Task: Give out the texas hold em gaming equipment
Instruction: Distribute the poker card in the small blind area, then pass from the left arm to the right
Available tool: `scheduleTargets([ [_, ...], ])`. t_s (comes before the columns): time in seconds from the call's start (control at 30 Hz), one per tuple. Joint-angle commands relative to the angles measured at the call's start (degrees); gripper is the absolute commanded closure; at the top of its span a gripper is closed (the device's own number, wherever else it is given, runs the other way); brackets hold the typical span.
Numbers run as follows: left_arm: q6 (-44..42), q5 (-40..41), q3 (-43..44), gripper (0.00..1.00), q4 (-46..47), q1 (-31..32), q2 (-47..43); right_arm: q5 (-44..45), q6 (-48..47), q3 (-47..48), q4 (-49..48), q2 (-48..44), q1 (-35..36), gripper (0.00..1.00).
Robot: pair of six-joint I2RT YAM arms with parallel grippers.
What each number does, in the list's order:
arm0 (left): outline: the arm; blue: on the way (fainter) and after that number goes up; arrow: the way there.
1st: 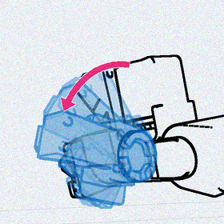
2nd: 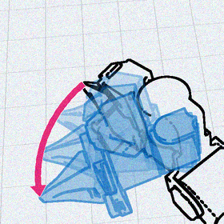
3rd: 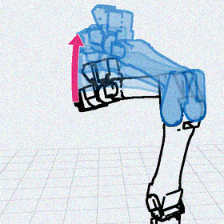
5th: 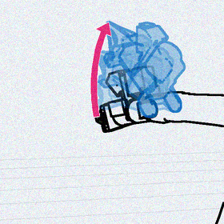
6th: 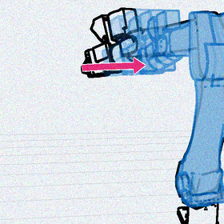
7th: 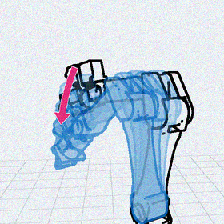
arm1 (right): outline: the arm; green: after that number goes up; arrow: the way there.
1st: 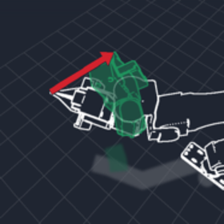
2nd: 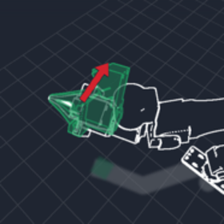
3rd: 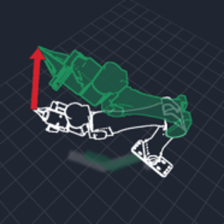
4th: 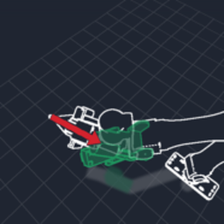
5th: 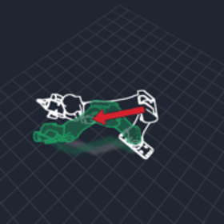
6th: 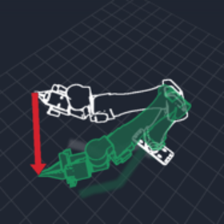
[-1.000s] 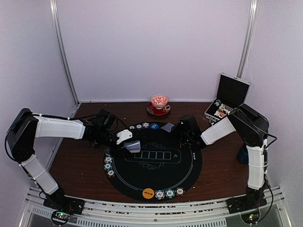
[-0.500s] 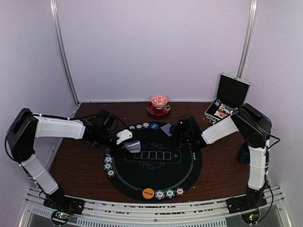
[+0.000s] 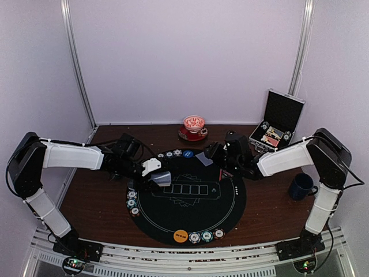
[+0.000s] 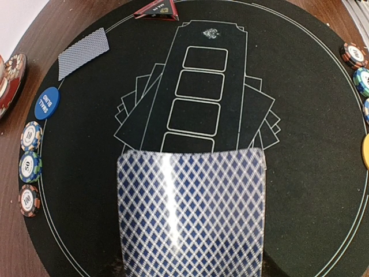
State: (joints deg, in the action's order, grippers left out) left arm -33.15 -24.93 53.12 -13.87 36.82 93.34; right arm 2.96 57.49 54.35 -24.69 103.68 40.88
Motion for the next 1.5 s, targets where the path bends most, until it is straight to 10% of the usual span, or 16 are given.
scheduleTargets([
  [0.0, -0.6, -1.5, 1.4, 0.51, 0.6, 0.2, -0.2, -11.1, -5.2, -3.3, -7.5, -1.0, 2.5, 0.34],
  [0.3, -0.6, -1.4, 1.5, 0.51, 0.2, 0.2, -0.9, -26.5, -4.8, 2.2, -16.4, 8.0, 8.3, 0.31],
  [1.47, -0.9, -0.5, 1.0, 0.50, 0.3, 0.2, -2.9, -34.9, 8.0, 11.2, -18.4, 18.2, 11.4, 0.35],
])
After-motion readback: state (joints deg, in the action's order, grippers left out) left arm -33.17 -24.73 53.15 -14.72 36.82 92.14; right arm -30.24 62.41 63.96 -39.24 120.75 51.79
